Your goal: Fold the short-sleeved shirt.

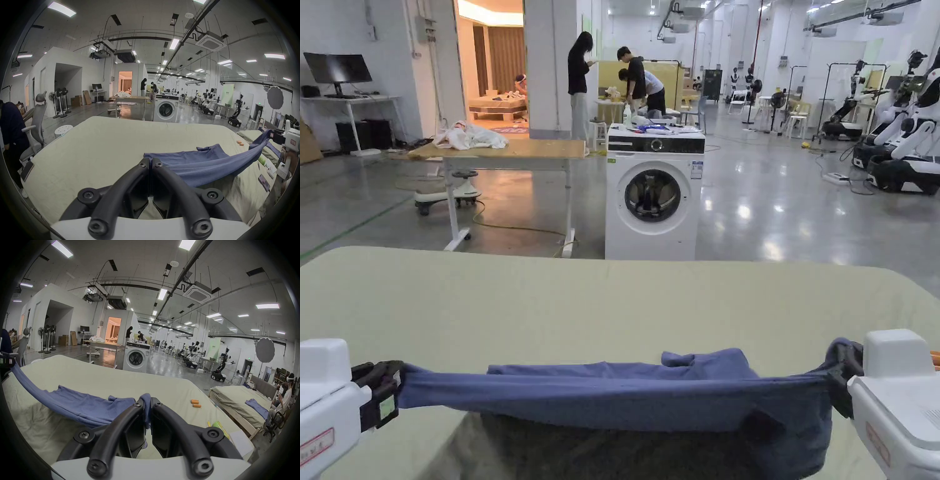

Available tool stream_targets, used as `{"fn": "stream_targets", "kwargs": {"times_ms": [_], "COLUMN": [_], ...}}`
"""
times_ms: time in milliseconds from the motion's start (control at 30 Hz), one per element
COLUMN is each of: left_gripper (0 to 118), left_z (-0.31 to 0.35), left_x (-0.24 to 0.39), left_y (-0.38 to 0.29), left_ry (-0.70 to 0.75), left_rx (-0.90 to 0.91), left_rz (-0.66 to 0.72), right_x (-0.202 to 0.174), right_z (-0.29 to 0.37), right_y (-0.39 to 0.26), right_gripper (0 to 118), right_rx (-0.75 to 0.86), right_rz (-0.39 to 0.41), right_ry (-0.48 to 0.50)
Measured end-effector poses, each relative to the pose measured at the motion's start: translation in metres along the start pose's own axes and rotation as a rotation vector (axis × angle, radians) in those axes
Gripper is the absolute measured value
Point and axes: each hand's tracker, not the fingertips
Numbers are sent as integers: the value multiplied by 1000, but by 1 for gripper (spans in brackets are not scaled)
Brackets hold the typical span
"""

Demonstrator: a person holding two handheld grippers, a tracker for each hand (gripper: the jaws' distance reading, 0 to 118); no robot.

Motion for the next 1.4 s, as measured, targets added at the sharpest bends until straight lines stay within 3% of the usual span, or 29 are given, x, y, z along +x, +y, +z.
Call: {"fn": "stream_targets", "kwargs": {"times_ms": [367, 500, 800, 1067, 1133, 1167, 1200, 1267, 1300, 1400], "left_gripper": [0, 0, 0, 0, 0, 8, 17, 48, 56, 59], "left_z": [66, 52, 6, -40, -43, -45, -47, -46, -47, -44], "left_x": [-5, -3, -4, -10, -9, -9, -10, -9, -8, 0], "left_y": [-18, -46, -133, -184, -188, -189, -188, -183, -181, -164], "left_ry": [-25, -8, 27, 55, 60, 61, 61, 60, 62, 42], "left_rx": [-12, -126, -383, -490, -493, -490, -489, -468, -453, -376], "left_rz": [21, -10, 56, 66, 70, 75, 82, 95, 95, 98], "right_x": [6, 0, -19, -32, -33, -32, -32, -33, -34, -37], "right_z": [80, 79, 55, 32, 28, 26, 25, 25, 27, 28], "right_y": [-14, -38, -125, -180, -184, -187, -185, -178, -173, -151], "right_gripper": [3, 3, 3, 5, 13, 29, 41, 65, 73, 77], "right_rx": [-22, -107, -356, -487, -500, -503, -500, -479, -446, -355], "right_rz": [-36, -33, -37, -97, -100, -107, -112, -107, -106, -104], "right_ry": [-14, 12, 68, 107, 98, 95, 90, 81, 76, 60]}}
